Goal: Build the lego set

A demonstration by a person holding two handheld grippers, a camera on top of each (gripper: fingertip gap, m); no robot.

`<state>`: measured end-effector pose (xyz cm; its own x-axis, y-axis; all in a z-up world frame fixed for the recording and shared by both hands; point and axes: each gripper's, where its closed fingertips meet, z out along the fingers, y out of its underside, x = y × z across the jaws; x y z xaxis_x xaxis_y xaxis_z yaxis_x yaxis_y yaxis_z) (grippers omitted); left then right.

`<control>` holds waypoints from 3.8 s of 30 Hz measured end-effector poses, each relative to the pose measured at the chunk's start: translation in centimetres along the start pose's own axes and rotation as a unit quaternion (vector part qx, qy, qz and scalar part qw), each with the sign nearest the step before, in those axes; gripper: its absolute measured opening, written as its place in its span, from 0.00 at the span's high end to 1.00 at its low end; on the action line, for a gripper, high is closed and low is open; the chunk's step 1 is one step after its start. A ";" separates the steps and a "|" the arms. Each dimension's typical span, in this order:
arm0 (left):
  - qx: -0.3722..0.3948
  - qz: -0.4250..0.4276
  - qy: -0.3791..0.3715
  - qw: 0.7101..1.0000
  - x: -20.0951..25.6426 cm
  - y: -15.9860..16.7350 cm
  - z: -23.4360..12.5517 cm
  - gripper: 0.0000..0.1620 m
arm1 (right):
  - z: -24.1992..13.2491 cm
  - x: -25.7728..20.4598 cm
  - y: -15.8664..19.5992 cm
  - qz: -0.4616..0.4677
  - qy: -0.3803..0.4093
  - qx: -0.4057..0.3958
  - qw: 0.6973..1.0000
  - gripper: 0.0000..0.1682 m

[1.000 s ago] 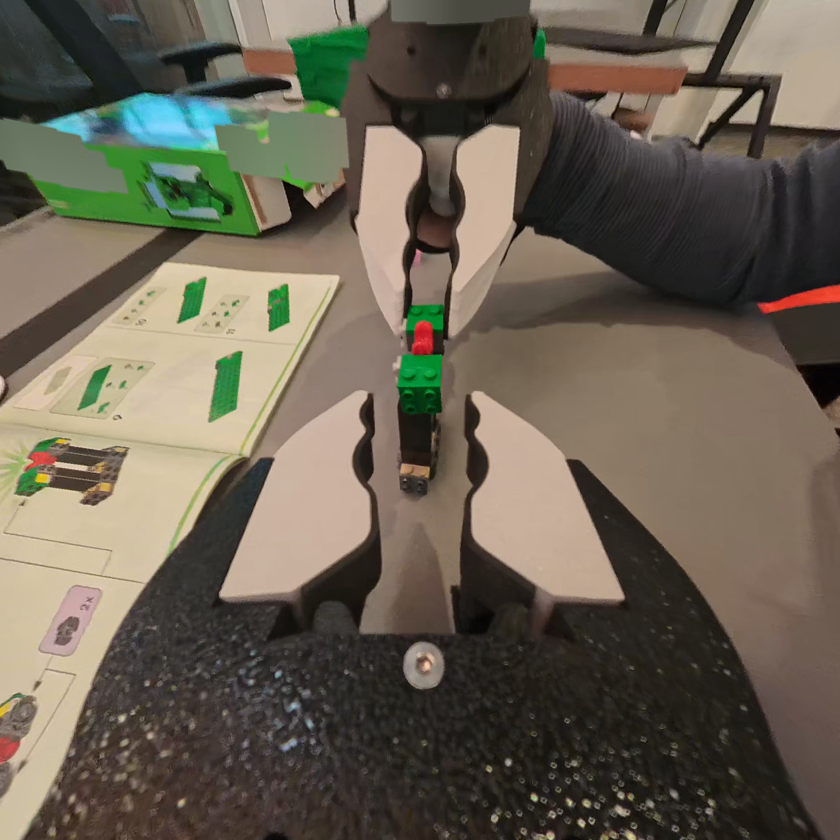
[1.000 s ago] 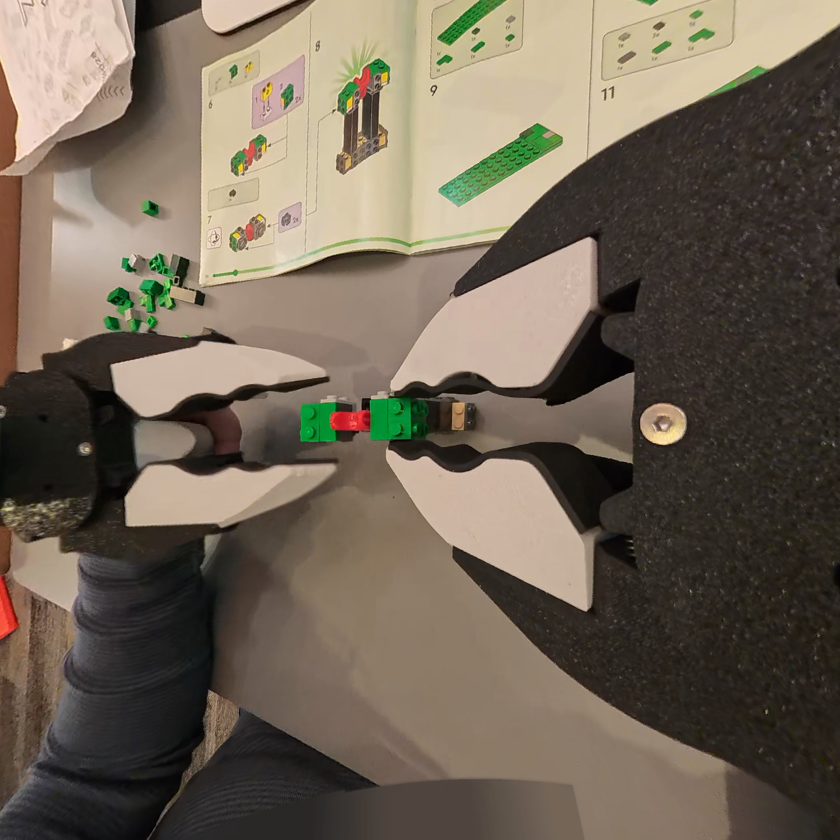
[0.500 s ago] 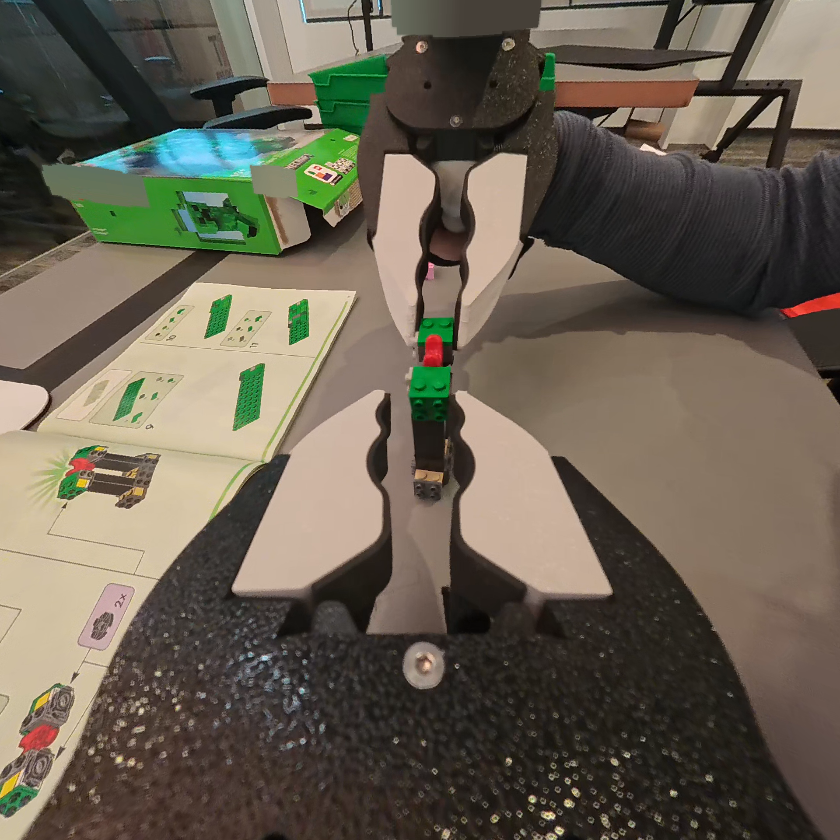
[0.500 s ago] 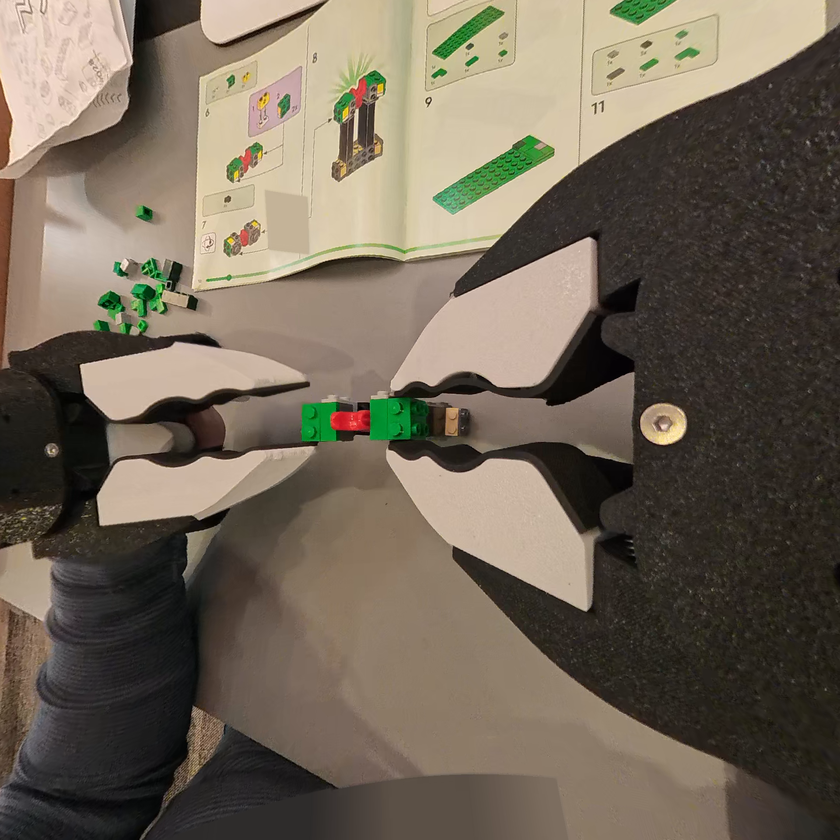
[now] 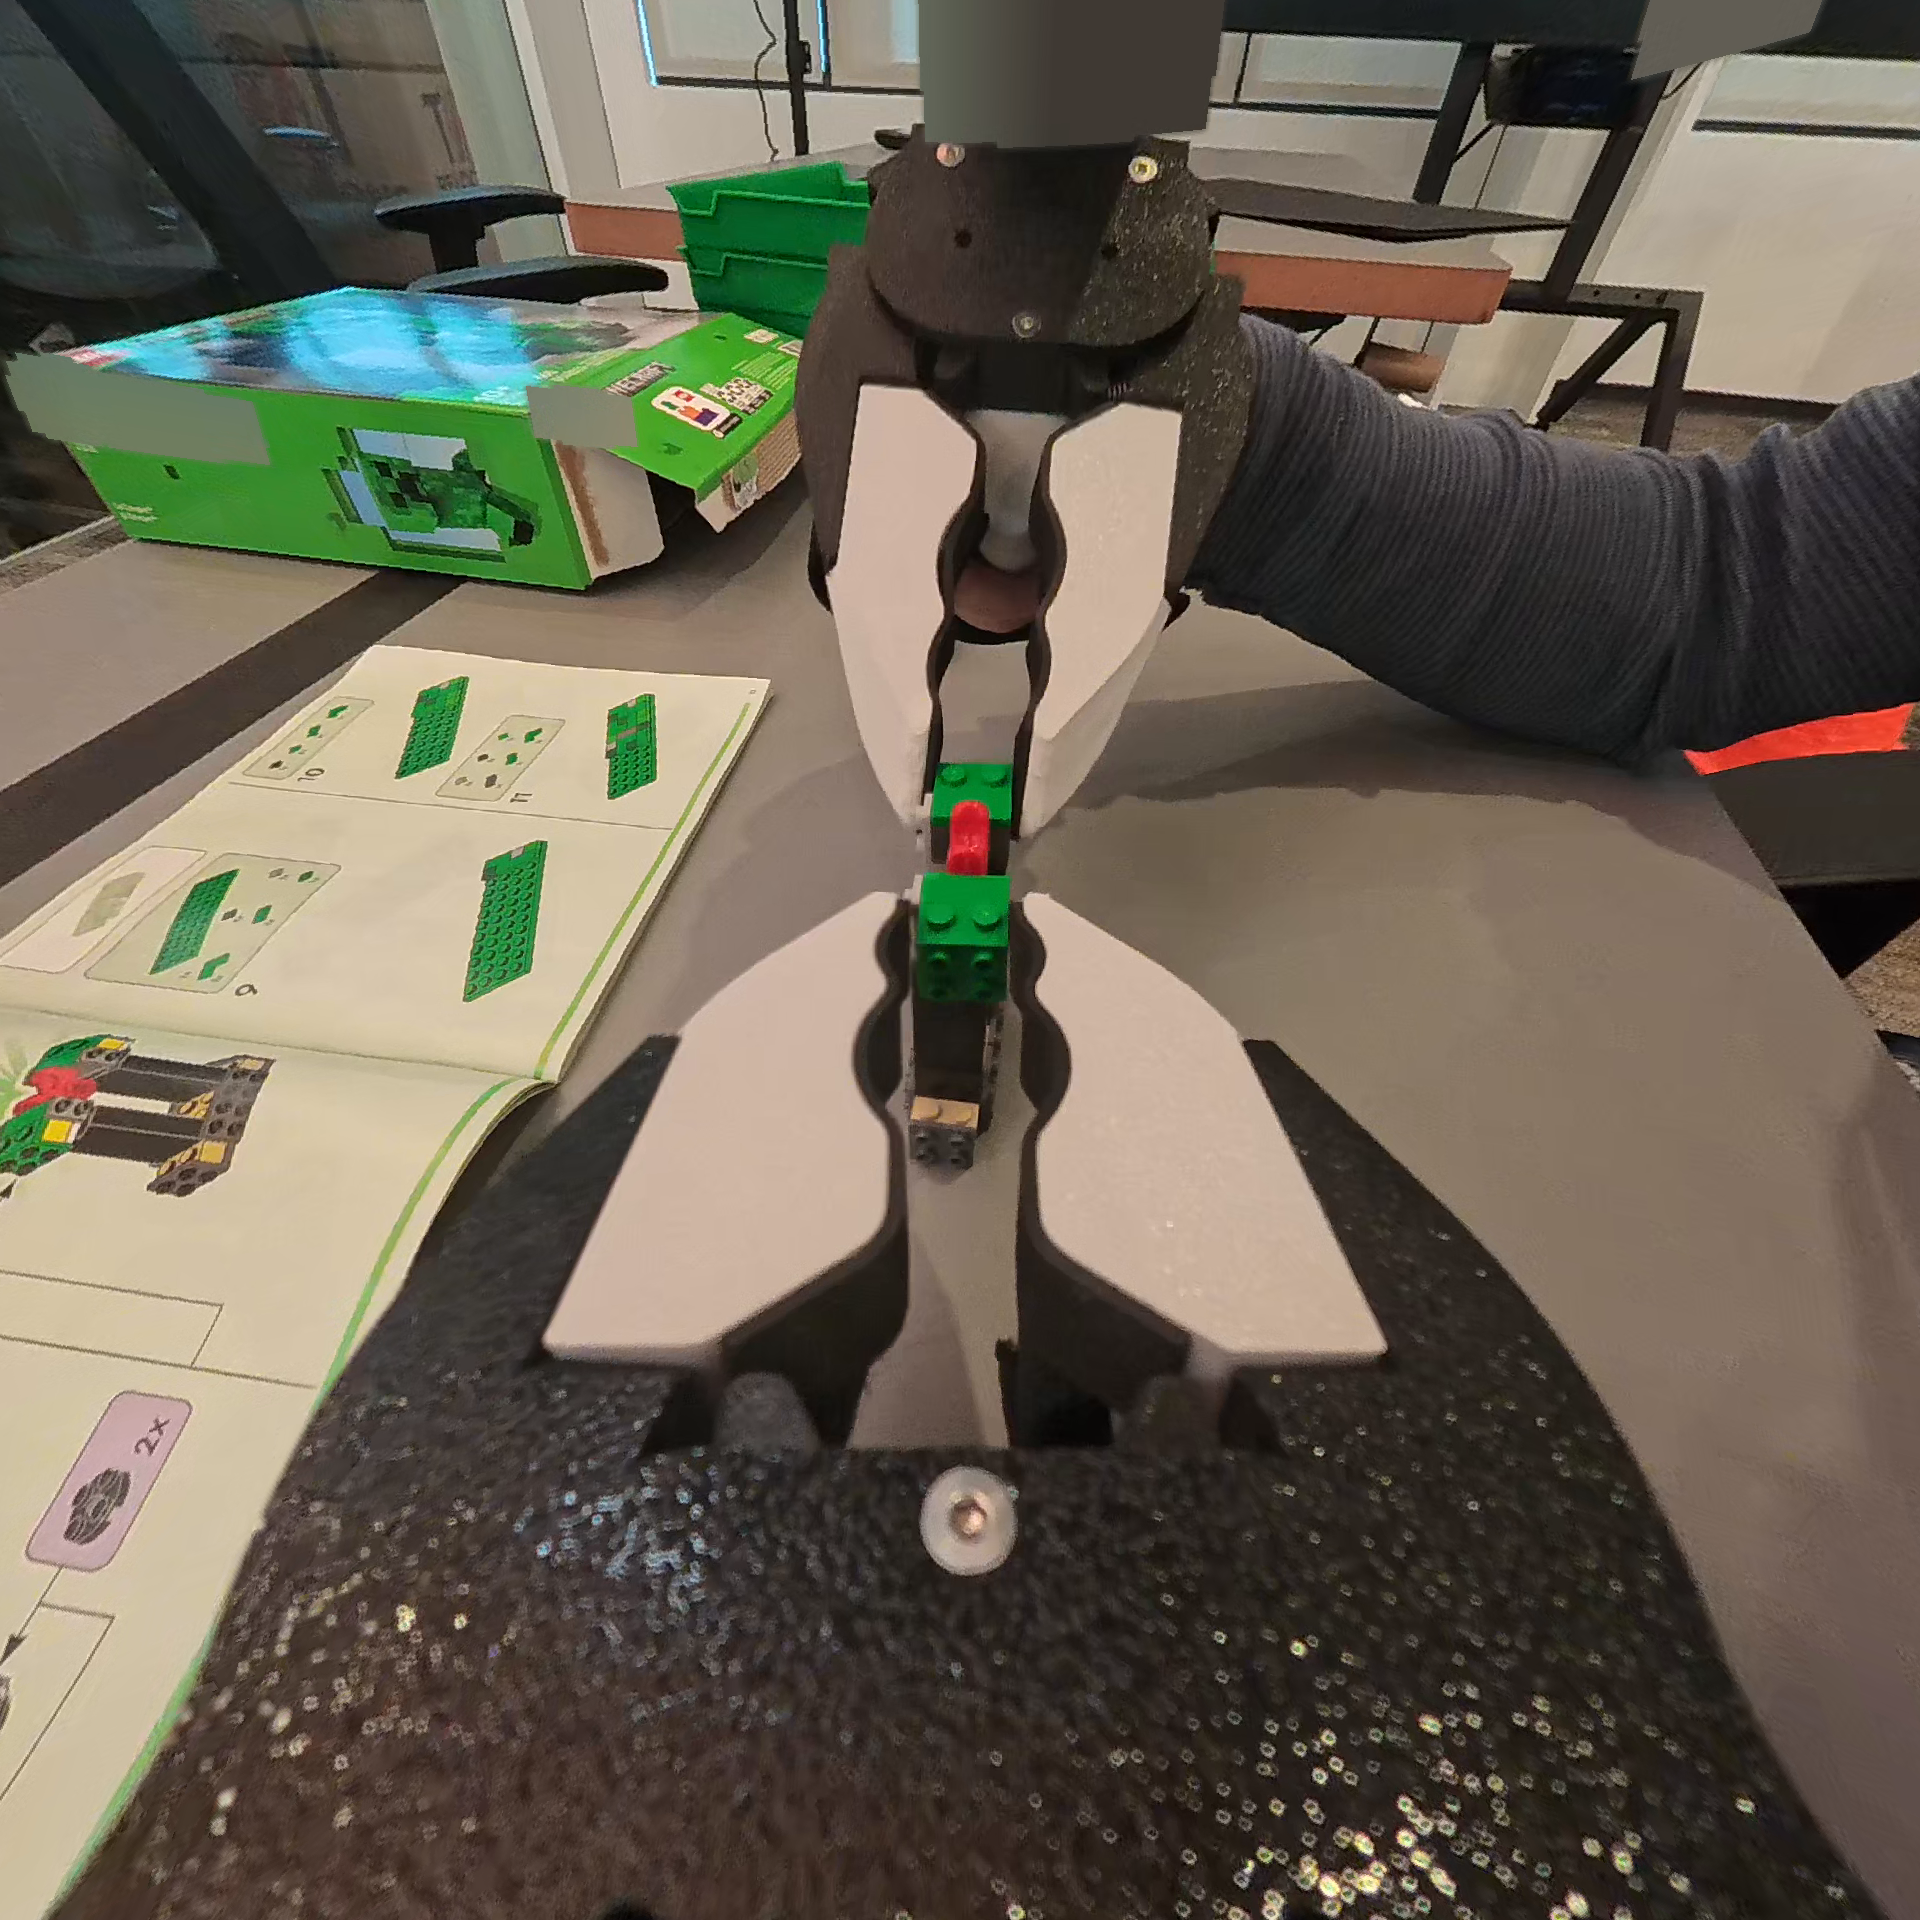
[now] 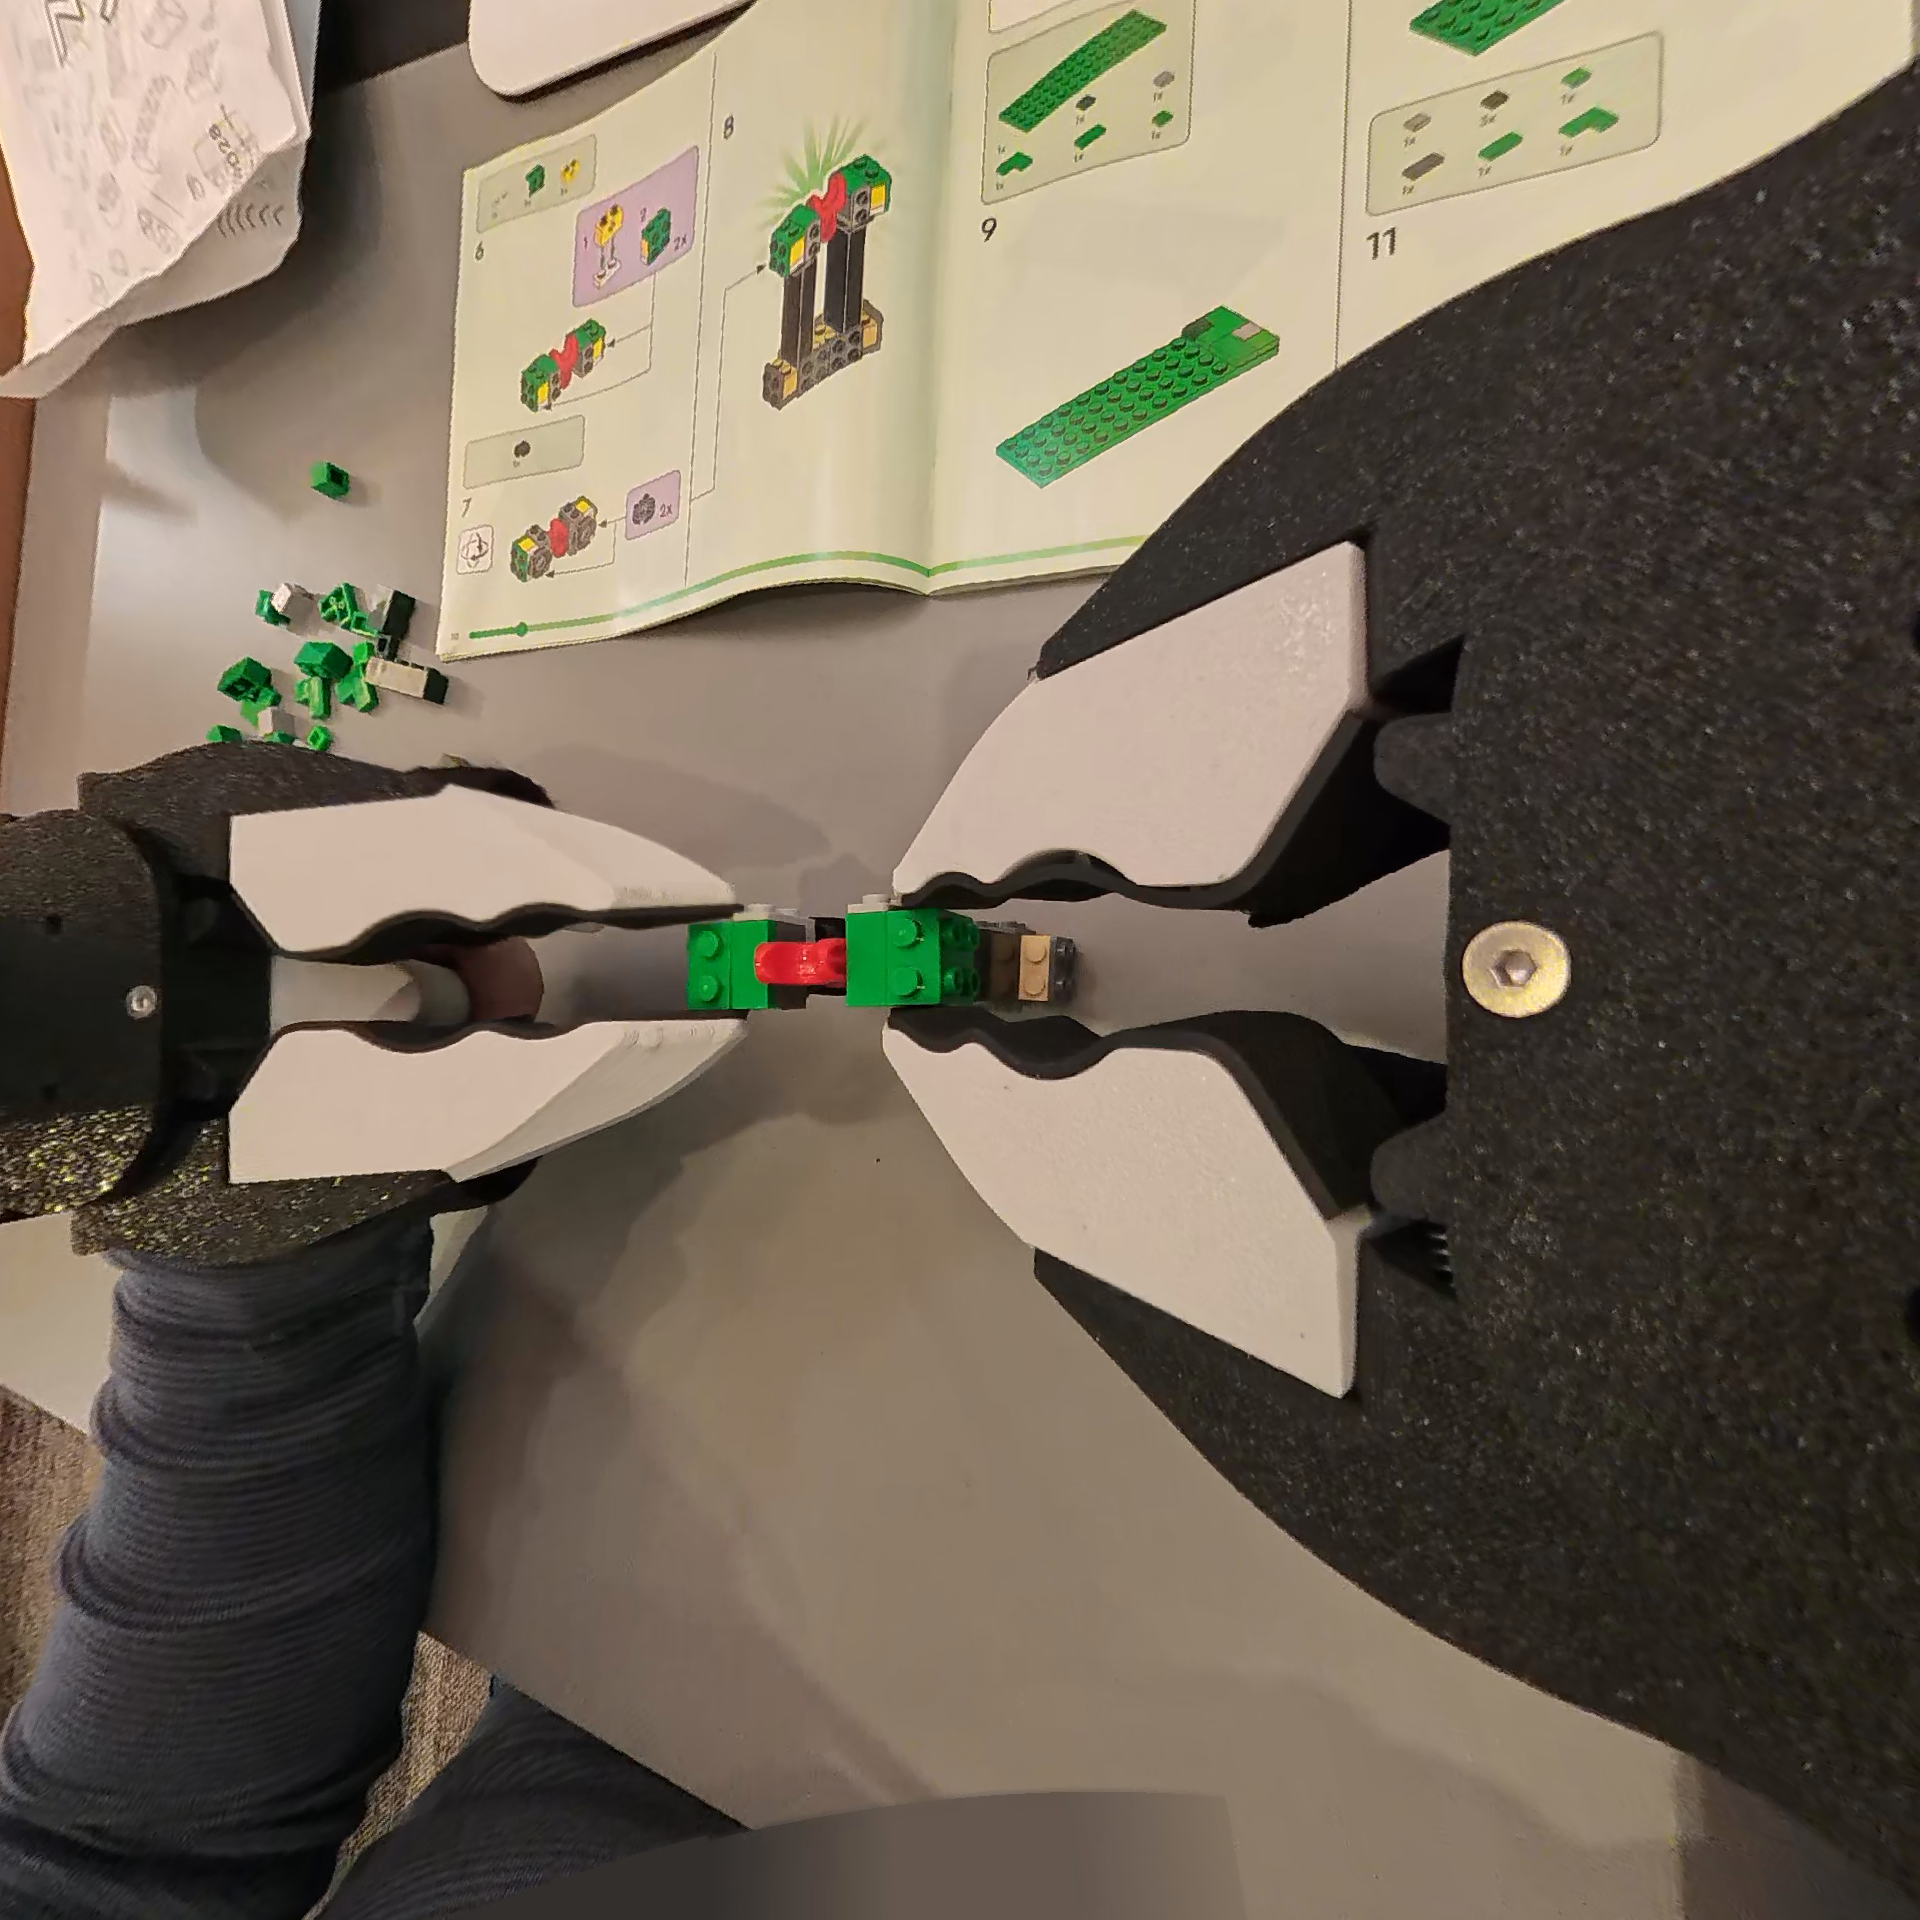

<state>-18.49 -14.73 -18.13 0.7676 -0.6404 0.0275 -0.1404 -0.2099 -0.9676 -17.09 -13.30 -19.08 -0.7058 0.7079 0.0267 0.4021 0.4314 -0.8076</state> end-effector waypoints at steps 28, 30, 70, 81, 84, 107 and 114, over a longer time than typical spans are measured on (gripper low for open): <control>-0.011 -0.006 0.018 1.000 0.0 0.0 0.0 0.90 | 0.2 -0.3 0.5 0.005 -0.006 -0.020 1.000 0.86; -0.011 -0.002 0.023 1.000 0.1 0.0 0.0 0.90 | 0.2 -0.4 0.6 0.005 -0.008 -0.020 1.000 0.84; -0.082 0.167 -0.023 0.982 2.1 -1.7 -0.1 0.90 | -1.5 -2.6 -3.2 -0.076 0.212 -0.066 0.972 0.84; -0.095 0.188 -0.018 0.977 2.9 -1.7 0.1 0.90 | -0.2 -2.6 -1.3 -0.109 0.205 -0.182 0.955 0.71; -0.077 0.180 -0.010 0.981 3.0 -2.0 -0.1 0.90 | -0.6 -2.4 -1.0 -0.114 0.206 -0.163 0.958 0.70; 0.109 0.168 -0.015 0.980 3.7 -6.0 -1.4 0.72 | -3.5 -2.9 -5.0 0.076 0.088 0.236 0.965 0.88; 0.031 0.327 -0.099 0.939 3.7 -4.7 -0.5 0.75 | -3.3 -2.9 -4.9 0.188 0.003 0.264 0.946 0.87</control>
<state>-15.28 -16.42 -13.34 0.6312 -0.4669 -0.6193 -0.5908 0.2279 -0.7739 -15.06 -15.62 -13.28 -0.5669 0.7598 -0.3182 0.2756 -0.1891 -0.9425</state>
